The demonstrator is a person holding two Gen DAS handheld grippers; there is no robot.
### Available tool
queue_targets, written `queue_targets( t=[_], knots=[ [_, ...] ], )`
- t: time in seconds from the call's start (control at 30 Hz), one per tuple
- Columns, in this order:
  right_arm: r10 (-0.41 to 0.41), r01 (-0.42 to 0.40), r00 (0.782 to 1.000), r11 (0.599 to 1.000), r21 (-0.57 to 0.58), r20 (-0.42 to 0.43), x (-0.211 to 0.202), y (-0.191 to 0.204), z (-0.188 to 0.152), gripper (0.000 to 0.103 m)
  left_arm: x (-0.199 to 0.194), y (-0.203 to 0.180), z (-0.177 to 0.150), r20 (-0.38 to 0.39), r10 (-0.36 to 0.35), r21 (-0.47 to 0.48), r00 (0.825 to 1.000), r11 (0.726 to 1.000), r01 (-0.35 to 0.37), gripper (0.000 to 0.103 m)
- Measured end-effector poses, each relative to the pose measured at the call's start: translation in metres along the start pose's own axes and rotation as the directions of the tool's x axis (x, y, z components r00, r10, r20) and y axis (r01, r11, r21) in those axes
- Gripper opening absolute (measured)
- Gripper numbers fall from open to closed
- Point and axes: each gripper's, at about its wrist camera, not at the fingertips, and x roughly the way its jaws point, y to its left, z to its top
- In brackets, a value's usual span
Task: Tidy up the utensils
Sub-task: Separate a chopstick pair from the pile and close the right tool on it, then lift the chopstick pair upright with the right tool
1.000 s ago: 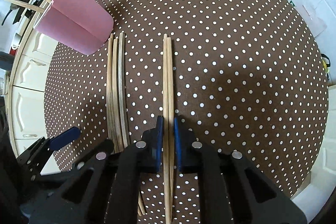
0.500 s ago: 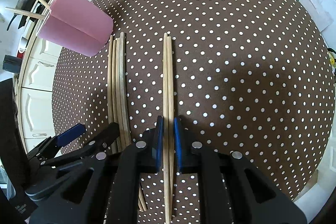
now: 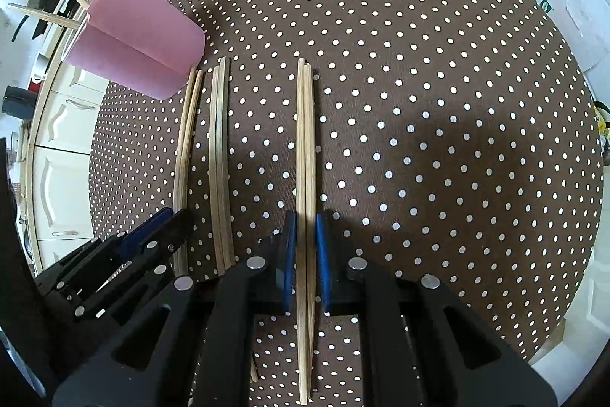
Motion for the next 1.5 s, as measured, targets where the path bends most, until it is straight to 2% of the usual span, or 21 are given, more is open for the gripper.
queue_targets(
  t=[0.1,0.3,0.33,0.53,0.6,0.77,0.9,1.0,1.07,1.1,1.17,1.2,1.23,1.27,1.3,1.33,1.37,1.43,1.5],
  knots=[
    [-0.001,0.001,1.000,1.000,0.005,0.002,0.001,0.001,0.001,0.009,-0.001,0.021,-0.022,-0.008,-0.033,-0.022,0.999,0.999,0.033,0.013],
    [0.017,-0.017,0.999,1.000,-0.019,0.039,-0.010,0.011,0.002,0.009,-0.016,0.036,-0.042,0.020,-0.052,-0.035,0.998,0.998,0.052,0.013],
    [0.020,-0.019,0.999,1.000,-0.025,0.044,-0.013,0.014,0.002,0.009,-0.025,0.045,-0.059,0.026,-0.055,-0.038,0.998,0.998,0.056,0.013],
    [0.047,-0.044,0.995,0.998,-0.038,0.088,-0.033,0.026,0.001,0.009,-0.056,0.044,-0.075,0.084,-0.060,-0.041,0.995,0.997,0.064,0.012],
    [0.053,-0.049,0.994,0.998,-0.040,0.099,-0.038,0.027,0.002,0.009,-0.067,0.049,-0.072,0.089,-0.067,-0.058,0.994,0.996,0.072,0.012],
    [0.051,-0.049,0.994,0.998,-0.025,0.099,-0.041,0.017,-0.002,0.009,-0.062,0.057,-0.084,0.073,-0.071,-0.046,0.995,0.996,0.075,0.012],
    [0.037,-0.037,0.996,0.999,-0.003,0.081,-0.038,0.003,-0.005,0.010,-0.041,0.060,-0.097,0.036,-0.024,-0.028,0.999,0.999,0.025,0.012],
    [0.034,-0.035,0.997,0.999,0.017,0.070,-0.037,-0.008,-0.007,0.010,-0.036,0.057,-0.101,0.041,0.002,-0.015,0.999,1.000,-0.001,0.014],
    [0.034,-0.036,0.997,0.999,0.029,0.064,-0.039,-0.022,-0.011,0.010,-0.036,0.053,-0.102,0.046,0.040,0.001,0.998,0.999,-0.040,0.019],
    [0.033,-0.035,0.998,0.999,0.032,0.061,-0.039,-0.026,-0.012,0.010,-0.028,0.043,-0.091,0.046,0.065,0.006,0.997,0.998,-0.065,0.023],
    [0.034,-0.036,0.998,0.999,0.036,0.054,-0.038,-0.030,-0.012,0.010,-0.027,0.042,-0.089,0.047,0.128,0.005,0.991,0.992,-0.128,0.049],
    [0.033,-0.035,0.998,0.999,0.038,0.052,-0.037,-0.031,-0.012,0.010,-0.026,0.045,-0.087,0.053,0.125,-0.006,0.991,0.992,-0.125,0.049],
    [0.033,-0.035,0.998,0.999,0.039,0.049,-0.036,-0.030,-0.011,0.010,-0.025,0.050,-0.086,0.053,0.084,-0.024,0.995,0.996,-0.083,0.047],
    [0.032,-0.034,0.998,0.999,0.040,0.046,-0.035,-0.030,-0.010,0.010,-0.025,0.054,-0.086,0.052,0.057,-0.037,0.997,0.998,-0.055,0.037],
    [0.030,-0.032,0.999,0.999,0.040,0.042,-0.033,-0.030,-0.008,0.010,-0.024,0.058,-0.086,0.048,0.004,-0.058,0.999,0.998,-0.002,0.034],
    [0.029,-0.030,0.999,0.999,0.042,0.039,-0.031,-0.030,-0.005,0.010,-0.025,0.059,-0.086,0.047,-0.004,-0.059,0.999,0.998,0.007,0.026],
    [0.028,-0.029,0.999,0.999,0.045,0.035,-0.030,-0.030,-0.003,0.010,-0.026,0.058,-0.087,0.053,-0.005,-0.045,0.999,0.999,0.008,0.012],
    [0.026,-0.027,0.999,0.998,0.050,0.027,-0.025,-0.030,0.001,0.010,-0.028,0.056,-0.087,0.061,0.008,-0.010,0.998,1.000,-0.008,0.012],
    [0.025,-0.026,0.999,0.998,0.051,0.028,-0.024,-0.029,0.004,0.010,-0.029,0.057,-0.091,0.065,0.003,-0.022,0.998,1.000,-0.002,0.012]
  ],
)
